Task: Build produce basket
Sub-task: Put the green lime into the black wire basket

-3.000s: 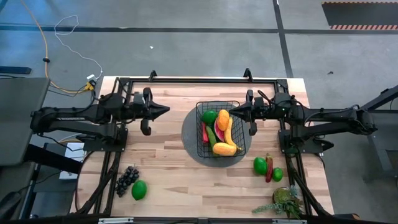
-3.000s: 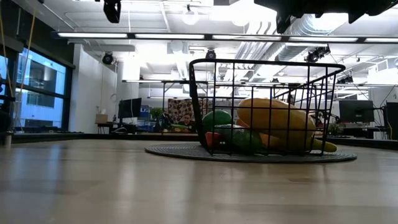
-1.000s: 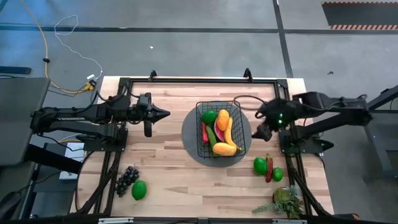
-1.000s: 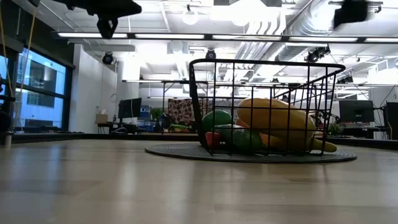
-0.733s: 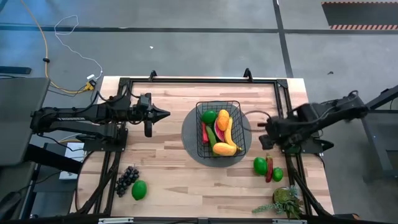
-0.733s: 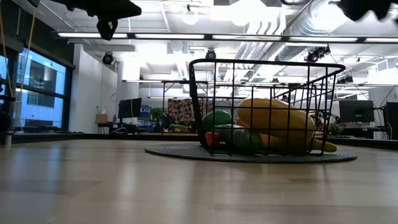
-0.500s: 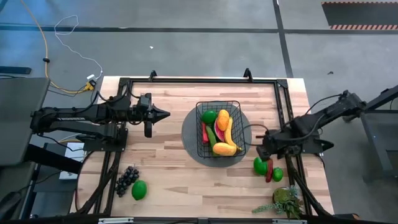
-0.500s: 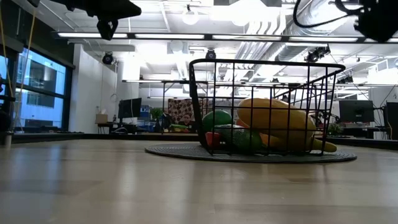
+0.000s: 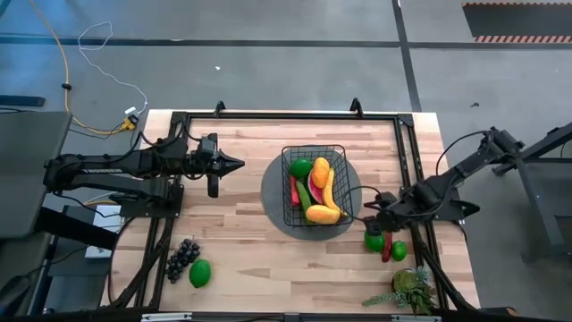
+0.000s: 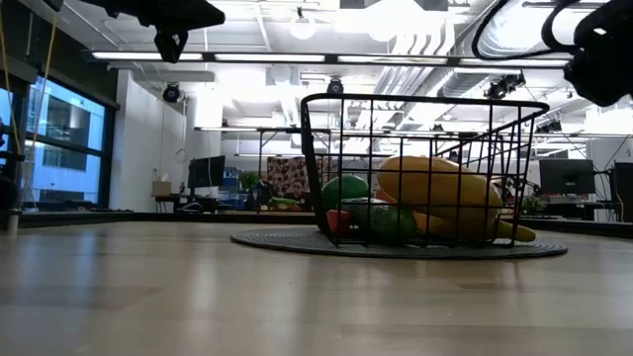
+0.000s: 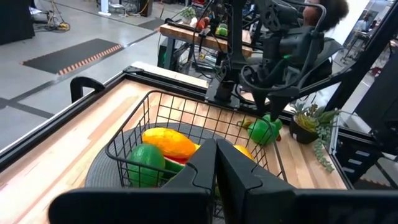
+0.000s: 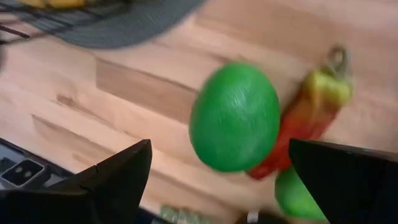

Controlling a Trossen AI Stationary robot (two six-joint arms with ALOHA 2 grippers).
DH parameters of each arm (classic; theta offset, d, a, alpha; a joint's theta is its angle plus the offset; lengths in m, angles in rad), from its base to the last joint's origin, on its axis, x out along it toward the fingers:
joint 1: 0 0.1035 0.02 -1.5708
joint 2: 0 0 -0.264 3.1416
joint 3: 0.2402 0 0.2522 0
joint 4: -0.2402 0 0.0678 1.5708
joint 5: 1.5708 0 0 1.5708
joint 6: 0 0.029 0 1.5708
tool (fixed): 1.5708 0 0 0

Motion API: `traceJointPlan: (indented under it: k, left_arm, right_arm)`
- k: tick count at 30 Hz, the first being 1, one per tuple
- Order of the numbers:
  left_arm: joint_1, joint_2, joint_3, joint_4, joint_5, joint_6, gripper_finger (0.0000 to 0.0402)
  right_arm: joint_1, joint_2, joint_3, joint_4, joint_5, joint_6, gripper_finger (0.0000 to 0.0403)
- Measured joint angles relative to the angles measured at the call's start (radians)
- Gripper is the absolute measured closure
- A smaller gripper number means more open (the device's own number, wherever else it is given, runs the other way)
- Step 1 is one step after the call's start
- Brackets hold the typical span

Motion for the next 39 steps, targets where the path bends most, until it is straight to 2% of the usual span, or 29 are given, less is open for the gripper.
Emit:
traceJointPlan:
  k: [3,9,26,39]
  left_arm:
    - [0.0,0.0,0.0,0.001,0.0,-0.001,0.0401]
    - [0.0,0.0,0.0,0.002,0.0,-0.008,0.0401]
    - [0.0,0.0,0.0,0.002,0.0,-0.053,0.0401]
    - [0.0,0.0,0.0,0.002,0.0,-0.053,0.0401]
  right_arm:
    - [0.013,0.008,0.0,-0.001,0.051,-0.038,0.0041]
    - [0.048,0.085,0.0,0.008,0.05,-0.092,0.0041]
    - [0.074,0.307,0.0,0.089,0.056,-0.086,0.0041]
    - [0.074,0.347,0.0,0.119,0.048,-0.086,0.0049]
